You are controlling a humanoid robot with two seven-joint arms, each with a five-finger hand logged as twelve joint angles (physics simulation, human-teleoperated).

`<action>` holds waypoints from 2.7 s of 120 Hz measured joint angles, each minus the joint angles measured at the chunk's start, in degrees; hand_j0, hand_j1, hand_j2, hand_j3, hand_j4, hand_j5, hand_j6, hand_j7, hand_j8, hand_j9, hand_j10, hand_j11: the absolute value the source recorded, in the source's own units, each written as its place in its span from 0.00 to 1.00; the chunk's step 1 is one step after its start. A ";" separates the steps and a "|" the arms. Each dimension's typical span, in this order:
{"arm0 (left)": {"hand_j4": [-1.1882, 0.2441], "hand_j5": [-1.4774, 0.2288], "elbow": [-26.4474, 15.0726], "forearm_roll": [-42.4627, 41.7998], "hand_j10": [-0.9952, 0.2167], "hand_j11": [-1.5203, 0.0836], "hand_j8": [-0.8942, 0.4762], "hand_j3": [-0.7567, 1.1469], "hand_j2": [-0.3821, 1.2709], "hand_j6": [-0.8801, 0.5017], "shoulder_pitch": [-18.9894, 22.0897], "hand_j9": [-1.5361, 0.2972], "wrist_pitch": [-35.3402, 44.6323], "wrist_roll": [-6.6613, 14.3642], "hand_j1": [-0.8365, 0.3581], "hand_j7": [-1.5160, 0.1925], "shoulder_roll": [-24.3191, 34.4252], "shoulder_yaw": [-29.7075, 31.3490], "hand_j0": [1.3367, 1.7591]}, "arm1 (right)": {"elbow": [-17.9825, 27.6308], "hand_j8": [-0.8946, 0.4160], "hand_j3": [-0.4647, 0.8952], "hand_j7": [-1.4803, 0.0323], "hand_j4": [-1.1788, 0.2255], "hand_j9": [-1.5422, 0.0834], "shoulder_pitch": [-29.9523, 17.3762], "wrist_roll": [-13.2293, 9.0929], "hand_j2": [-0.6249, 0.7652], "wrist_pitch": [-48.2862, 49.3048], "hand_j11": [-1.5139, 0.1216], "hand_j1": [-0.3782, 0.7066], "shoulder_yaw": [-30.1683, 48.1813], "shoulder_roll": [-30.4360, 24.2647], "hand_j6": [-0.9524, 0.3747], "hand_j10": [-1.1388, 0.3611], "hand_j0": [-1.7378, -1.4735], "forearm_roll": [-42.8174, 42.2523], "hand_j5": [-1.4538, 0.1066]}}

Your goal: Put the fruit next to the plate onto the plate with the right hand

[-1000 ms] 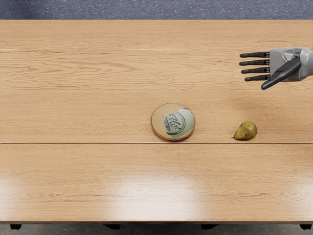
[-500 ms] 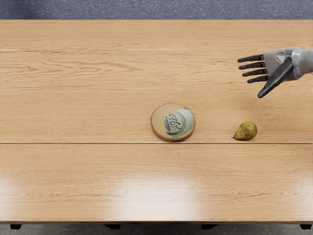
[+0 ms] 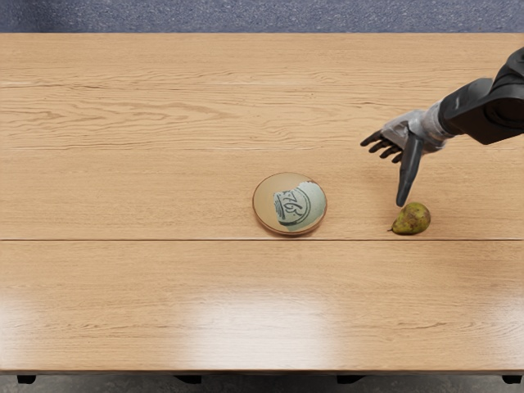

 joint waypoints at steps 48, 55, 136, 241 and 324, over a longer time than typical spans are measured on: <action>0.82 0.86 0.00 0.00 0.81 0.94 0.64 0.40 0.23 0.63 0.00 0.83 0.00 0.00 0.98 0.88 0.00 0.04 0.76 | 27.56 0.68 0.34 0.98 0.84 0.95 1.10 0.00 0.45 -20.40 0.93 0.03 -5.16 -11.56 0.71 0.76 0.30 -11.28 0.93; 0.82 0.86 0.00 0.00 0.81 0.94 0.64 0.40 0.23 0.63 0.00 0.83 0.00 0.00 0.98 0.88 0.00 0.05 0.76 | 30.22 0.67 0.34 0.97 0.83 0.94 0.89 0.00 0.45 -22.83 0.92 0.04 -6.07 -12.97 0.71 0.75 0.30 -12.18 0.93; 0.82 0.86 0.00 0.00 0.81 0.94 0.64 0.40 0.23 0.63 0.09 0.83 0.00 0.00 0.98 0.88 0.00 -0.02 0.76 | 37.58 0.55 0.34 0.83 0.72 0.81 -10.29 0.00 0.43 -48.44 0.79 0.21 -10.14 -11.80 0.59 0.65 0.30 -29.05 0.79; 0.82 0.86 0.09 0.09 0.81 0.94 0.64 0.40 0.23 0.63 0.09 0.83 0.00 0.00 0.98 0.88 0.00 -0.03 0.76 | 37.72 0.39 0.34 0.66 0.57 0.65 -14.55 0.00 0.40 -51.58 0.63 0.44 -10.04 -13.21 0.43 0.51 0.30 -33.19 0.62; 0.82 0.86 0.08 0.10 0.81 0.94 0.64 0.40 0.23 0.63 0.09 0.83 0.00 -0.01 0.98 0.88 0.00 -0.05 0.76 | 37.60 0.45 0.34 0.51 0.46 0.48 -15.18 -0.08 0.43 -51.32 0.46 0.59 -10.05 -12.96 0.38 0.44 0.35 -34.18 0.46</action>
